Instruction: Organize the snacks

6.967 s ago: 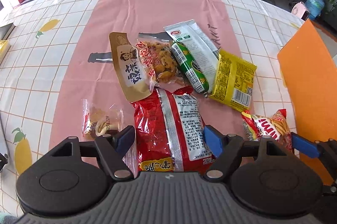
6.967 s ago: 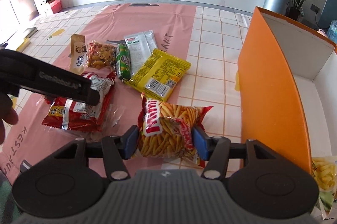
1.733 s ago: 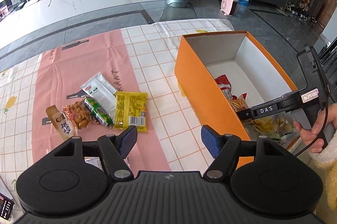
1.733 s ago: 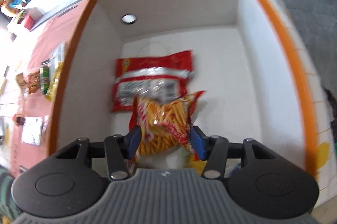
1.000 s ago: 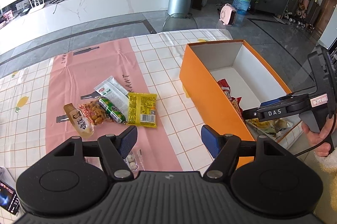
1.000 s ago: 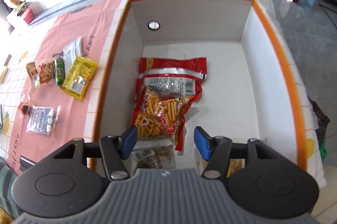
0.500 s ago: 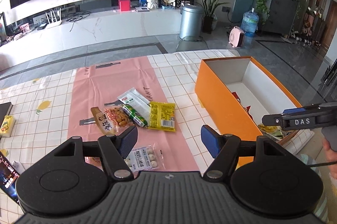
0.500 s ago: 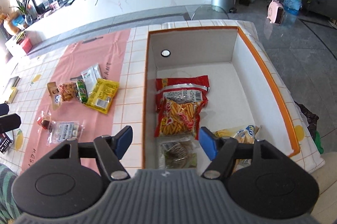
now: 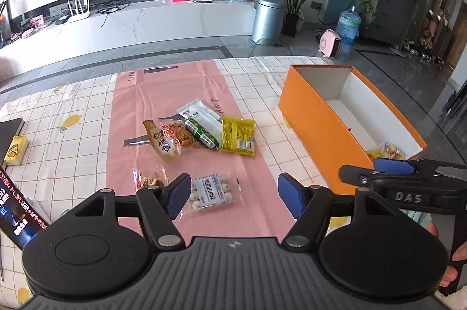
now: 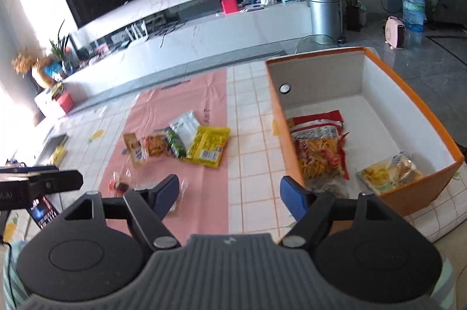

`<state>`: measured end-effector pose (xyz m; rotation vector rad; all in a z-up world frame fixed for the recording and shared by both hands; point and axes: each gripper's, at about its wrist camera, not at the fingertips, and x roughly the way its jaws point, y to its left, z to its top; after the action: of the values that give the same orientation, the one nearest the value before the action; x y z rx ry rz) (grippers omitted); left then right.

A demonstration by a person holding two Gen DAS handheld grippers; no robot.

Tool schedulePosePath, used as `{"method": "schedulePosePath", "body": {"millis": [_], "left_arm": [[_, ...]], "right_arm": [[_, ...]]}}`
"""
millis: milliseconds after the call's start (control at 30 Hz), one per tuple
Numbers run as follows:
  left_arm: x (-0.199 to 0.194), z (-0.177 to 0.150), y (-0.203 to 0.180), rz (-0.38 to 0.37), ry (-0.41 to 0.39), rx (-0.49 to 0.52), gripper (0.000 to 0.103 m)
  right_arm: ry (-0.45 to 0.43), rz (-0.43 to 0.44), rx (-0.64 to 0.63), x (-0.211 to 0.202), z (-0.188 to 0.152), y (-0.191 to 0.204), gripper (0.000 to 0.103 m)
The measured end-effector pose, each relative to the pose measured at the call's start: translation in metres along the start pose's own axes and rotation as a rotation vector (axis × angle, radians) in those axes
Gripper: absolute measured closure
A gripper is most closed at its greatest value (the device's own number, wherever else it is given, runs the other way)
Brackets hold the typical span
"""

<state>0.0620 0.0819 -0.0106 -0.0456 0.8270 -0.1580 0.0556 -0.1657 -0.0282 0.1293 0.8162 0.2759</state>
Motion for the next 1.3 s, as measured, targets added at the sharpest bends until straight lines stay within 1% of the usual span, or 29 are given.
{"method": "schedulePosePath", "body": {"millis": [100, 200, 300, 433, 467, 533, 633, 700, 800, 933, 1000, 1067, 1133, 1200, 1267, 1300], "left_arm": [[0.005, -0.004, 0.006, -0.004, 0.018, 0.011, 0.023], [0.014, -0.005, 0.015, -0.017, 0.045, -0.007, 0.023], [0.027, -0.006, 0.025, -0.035, 0.086, -0.014, 0.029], [0.048, -0.004, 0.033, -0.023, 0.148, -0.006, 0.04], [0.054, -0.002, 0.035, -0.022, 0.163, -0.004, 0.042], [0.066, 0.001, 0.038, -0.02, 0.19, 0.009, 0.046], [0.082, 0.006, 0.043, -0.011, 0.229, 0.042, 0.049], [0.09, 0.008, 0.049, 0.009, 0.247, 0.06, 0.049], [0.101, 0.011, 0.065, 0.046, 0.275, 0.049, 0.049], [0.112, 0.01, 0.084, 0.079, 0.296, 0.027, 0.048], [0.118, 0.01, 0.093, 0.095, 0.3, 0.013, 0.044], [0.124, 0.01, 0.102, 0.104, 0.304, -0.015, 0.04], [0.131, 0.01, 0.109, 0.1, 0.304, -0.046, 0.039], [0.139, 0.009, 0.114, 0.115, 0.303, -0.078, 0.037], [0.144, 0.008, 0.117, 0.123, 0.297, -0.096, 0.033], [0.147, 0.008, 0.119, 0.123, 0.296, -0.106, 0.033]], "right_arm": [[0.019, -0.005, -0.036, 0.011, -0.006, 0.01, 0.029], [0.041, -0.003, -0.056, 0.023, -0.006, 0.017, 0.029], [0.071, 0.007, -0.073, 0.038, -0.007, 0.023, 0.03], [0.121, 0.021, -0.102, 0.061, -0.011, 0.033, 0.041], [0.135, 0.023, -0.107, 0.069, -0.011, 0.036, 0.042], [0.159, 0.032, -0.109, 0.081, -0.011, 0.039, 0.05], [0.202, 0.061, -0.099, 0.101, -0.011, 0.044, 0.053], [0.229, 0.079, -0.097, 0.114, -0.01, 0.047, 0.053], [0.26, 0.087, -0.095, 0.133, -0.011, 0.052, 0.053], [0.301, 0.105, -0.083, 0.156, -0.011, 0.056, 0.061], [0.311, 0.109, -0.08, 0.166, -0.011, 0.057, 0.064], [0.318, 0.111, -0.069, 0.174, -0.009, 0.057, 0.064], [0.325, 0.114, -0.057, 0.181, -0.008, 0.058, 0.065], [0.335, 0.125, -0.033, 0.187, -0.007, 0.057, 0.068], [0.338, 0.134, -0.015, 0.192, -0.006, 0.057, 0.07], [0.335, 0.138, -0.01, 0.193, -0.005, 0.057, 0.07]]}}
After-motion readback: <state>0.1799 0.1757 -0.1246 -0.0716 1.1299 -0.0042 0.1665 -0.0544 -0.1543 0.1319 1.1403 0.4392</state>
